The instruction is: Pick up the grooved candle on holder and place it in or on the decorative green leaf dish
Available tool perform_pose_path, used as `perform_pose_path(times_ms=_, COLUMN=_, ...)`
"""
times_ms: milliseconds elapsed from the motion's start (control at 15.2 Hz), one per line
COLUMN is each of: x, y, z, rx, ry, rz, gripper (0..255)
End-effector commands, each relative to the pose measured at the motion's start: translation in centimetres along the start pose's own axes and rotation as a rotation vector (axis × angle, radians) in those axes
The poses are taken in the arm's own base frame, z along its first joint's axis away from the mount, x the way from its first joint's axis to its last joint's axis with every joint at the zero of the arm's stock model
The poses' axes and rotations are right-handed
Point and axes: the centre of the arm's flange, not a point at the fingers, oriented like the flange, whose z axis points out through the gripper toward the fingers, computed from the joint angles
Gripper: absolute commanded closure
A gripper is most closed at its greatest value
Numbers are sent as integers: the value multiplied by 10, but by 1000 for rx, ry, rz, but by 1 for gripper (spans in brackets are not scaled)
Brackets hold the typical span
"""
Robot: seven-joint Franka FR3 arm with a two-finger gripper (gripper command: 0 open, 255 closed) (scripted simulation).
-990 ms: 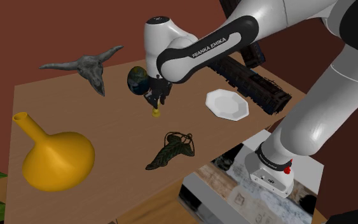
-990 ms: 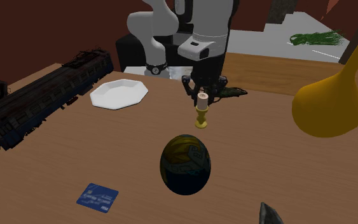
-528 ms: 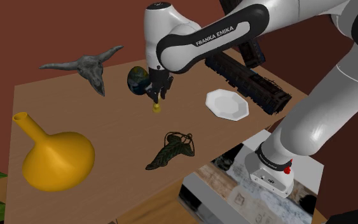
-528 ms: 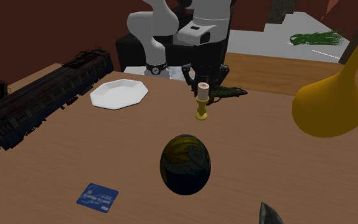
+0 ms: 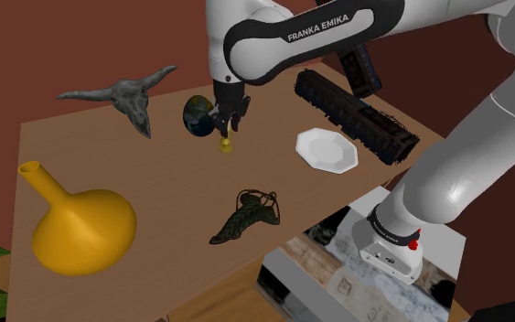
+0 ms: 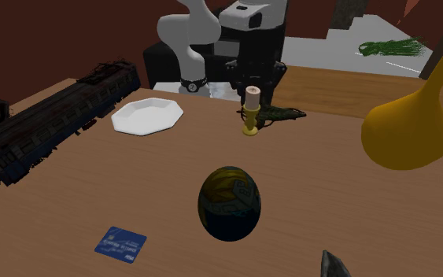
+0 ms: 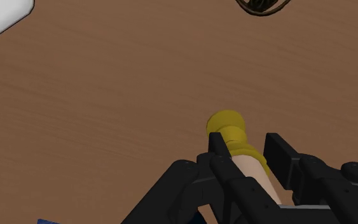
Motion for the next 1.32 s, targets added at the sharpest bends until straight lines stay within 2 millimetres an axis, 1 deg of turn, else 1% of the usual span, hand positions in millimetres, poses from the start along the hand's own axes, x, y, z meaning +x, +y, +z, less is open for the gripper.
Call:
perform_pose_path(times_ms=0, x=0, y=-1, z=-11, rx=0, ry=0, rz=0, gripper=255)
perform_pose_path(times_ms=264, x=0, y=-1, z=-32, rx=0, ry=0, rz=0, gripper=255)
perform_pose_path(times_ms=330, x=0, y=-1, z=-33, rx=0, ry=0, rz=0, gripper=255)
perform_pose_path(times_ms=1254, x=-166, y=-77, z=-56, rx=0, ry=0, rz=0, gripper=255)
